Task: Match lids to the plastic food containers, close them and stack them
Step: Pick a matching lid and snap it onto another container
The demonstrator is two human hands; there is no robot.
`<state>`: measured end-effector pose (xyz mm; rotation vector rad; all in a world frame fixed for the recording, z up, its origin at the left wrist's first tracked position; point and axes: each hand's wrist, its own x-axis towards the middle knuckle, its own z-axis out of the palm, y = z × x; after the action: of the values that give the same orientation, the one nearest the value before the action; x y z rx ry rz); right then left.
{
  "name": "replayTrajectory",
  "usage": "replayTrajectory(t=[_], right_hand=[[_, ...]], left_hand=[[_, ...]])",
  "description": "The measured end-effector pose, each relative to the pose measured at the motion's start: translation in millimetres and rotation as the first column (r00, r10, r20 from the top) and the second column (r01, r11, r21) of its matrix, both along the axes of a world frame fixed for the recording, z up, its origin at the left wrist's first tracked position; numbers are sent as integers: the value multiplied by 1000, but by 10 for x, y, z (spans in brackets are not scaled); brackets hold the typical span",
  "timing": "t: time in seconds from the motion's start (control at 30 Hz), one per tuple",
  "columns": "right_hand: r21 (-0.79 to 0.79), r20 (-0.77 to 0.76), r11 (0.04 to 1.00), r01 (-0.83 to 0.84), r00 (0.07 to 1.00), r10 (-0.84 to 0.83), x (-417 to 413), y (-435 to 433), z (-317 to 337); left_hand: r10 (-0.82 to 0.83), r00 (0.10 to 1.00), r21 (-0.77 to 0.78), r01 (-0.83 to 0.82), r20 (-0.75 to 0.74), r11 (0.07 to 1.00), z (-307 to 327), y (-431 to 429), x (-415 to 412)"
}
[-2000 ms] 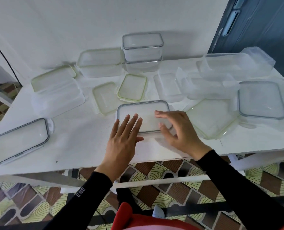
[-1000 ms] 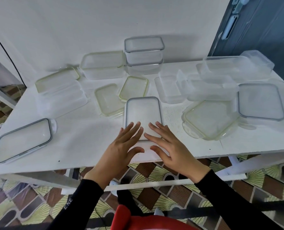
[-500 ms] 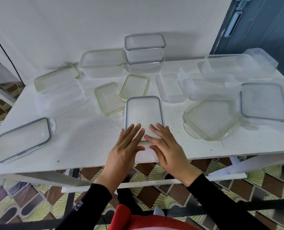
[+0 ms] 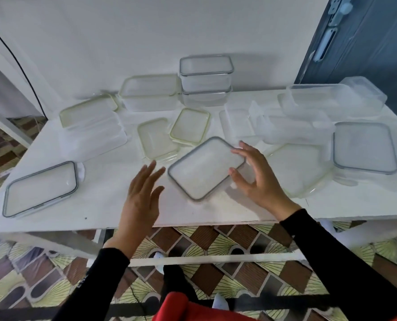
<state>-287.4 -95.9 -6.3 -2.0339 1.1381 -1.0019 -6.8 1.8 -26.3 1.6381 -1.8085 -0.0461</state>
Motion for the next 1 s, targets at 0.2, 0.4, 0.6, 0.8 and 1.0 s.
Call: replayTrajectory(t=[0.2,0.4,0.6,0.8,1.0], right_hand=[[269,13,961,-62,998,61,21,81,-134],[27,101,999,28,994,-30,71,65,-51],[-188,207,976,113,976,-73,309,-865,608],[-94,199,980,174,968,-153,561,-2163,1059],[-72,118,974,214,972,-204,670,-2737,900]], left_hand=[[225,806,372,-6,-547,928,120,288,-535],[278,768,365,-63,-576,929,246,-24,-557],[139,734,193,-11,-665,981,921,-1134,-312],[102,849,201,5,-518,980,1362,-2695,73],[140,833,251,-2,-534,968,1201,-3310,79]])
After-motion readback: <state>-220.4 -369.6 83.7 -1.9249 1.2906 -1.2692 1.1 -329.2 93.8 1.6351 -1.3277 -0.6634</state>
